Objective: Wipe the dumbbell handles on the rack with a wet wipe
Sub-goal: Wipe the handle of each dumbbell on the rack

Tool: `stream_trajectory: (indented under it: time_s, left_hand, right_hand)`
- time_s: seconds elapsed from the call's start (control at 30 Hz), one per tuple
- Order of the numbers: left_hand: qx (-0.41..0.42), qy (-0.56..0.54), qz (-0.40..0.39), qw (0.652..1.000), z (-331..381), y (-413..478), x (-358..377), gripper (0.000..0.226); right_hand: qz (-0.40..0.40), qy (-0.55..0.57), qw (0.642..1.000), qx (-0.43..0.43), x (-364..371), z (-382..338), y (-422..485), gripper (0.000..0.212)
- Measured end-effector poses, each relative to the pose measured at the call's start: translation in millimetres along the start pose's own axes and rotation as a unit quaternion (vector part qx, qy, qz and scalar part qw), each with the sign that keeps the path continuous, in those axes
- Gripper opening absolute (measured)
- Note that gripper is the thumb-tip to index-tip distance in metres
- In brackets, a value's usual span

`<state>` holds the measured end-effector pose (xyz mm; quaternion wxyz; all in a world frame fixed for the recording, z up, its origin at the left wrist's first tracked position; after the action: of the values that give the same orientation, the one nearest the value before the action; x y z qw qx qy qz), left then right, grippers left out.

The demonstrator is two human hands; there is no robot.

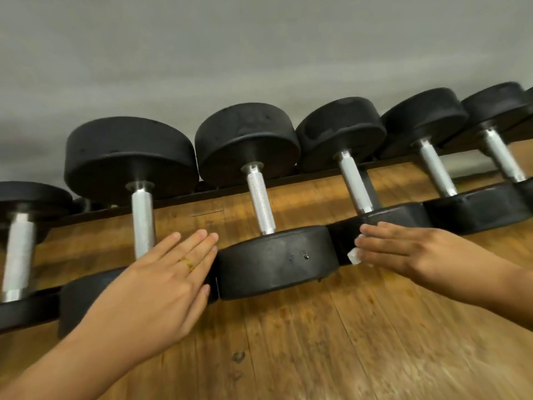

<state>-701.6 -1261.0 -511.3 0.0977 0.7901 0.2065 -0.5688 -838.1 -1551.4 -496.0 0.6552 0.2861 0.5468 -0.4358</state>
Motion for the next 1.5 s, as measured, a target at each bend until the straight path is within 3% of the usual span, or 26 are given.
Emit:
stream_trajectory:
  time_s: [0.13, 0.23, 0.37, 0.57, 0.7, 1.0, 1.17, 1.37, 1.5]
  left_hand:
    - [0.009, 0.01, 0.029, 0.999, -5, 2, 2, 0.06]
    - [0.005, 0.013, 0.028, 1.0, -7, 4, 4, 0.071]
    - [-0.005, 0.024, 0.018, 1.0, -8, 6, 4, 0.07]
    - [-0.03, 0.031, 0.025, 0.999, -4, 3, 0, 0.061]
    - [-0.036, 0.042, 0.018, 0.998, -2, 1, -2, 0.059]
    - [-0.035, 0.057, -0.014, 0.998, 2, -5, 2, 0.056]
    - [-0.036, 0.055, -0.014, 0.998, 1, -5, 3, 0.056]
    - [-0.032, 0.043, -0.01, 0.999, 2, -6, 3, 0.055]
    - [-0.032, 0.045, 0.001, 0.998, 0, -4, 2, 0.053]
  right_hand:
    - [0.093, 0.122, 0.986, 0.073, -24, 15, 22, 0.041]
    - [0.177, 0.18, 0.96, 0.119, -45, 30, 58, 0.028]
    - [0.342, 0.276, 0.863, 0.248, -72, 86, 98, 0.025]
    - [0.363, 0.411, 0.767, 0.334, -56, 149, 152, 0.033]
    - [0.304, 0.422, 0.788, 0.331, -42, 137, 176, 0.032]
    - [0.288, 0.393, 0.807, 0.332, -23, 107, 163, 0.039]
    - [0.311, 0.464, 0.762, 0.328, -30, 127, 176, 0.033]
    - [0.321, 0.446, 0.769, 0.328, -27, 108, 165, 0.036]
    - [0.319, 0.512, 0.745, 0.284, -35, 99, 172, 0.039]
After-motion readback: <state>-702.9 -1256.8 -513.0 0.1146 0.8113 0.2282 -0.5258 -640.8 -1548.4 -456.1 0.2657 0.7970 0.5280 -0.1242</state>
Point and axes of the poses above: each hand's wrist, its own y-axis towards the middle knuckle, its own x-axis out of the palm, z = x × y, the point moved 7 cm from there along y, towards the middle knuckle, and after that the axes turned 11 degrees about -z, right-handed, at the moved point
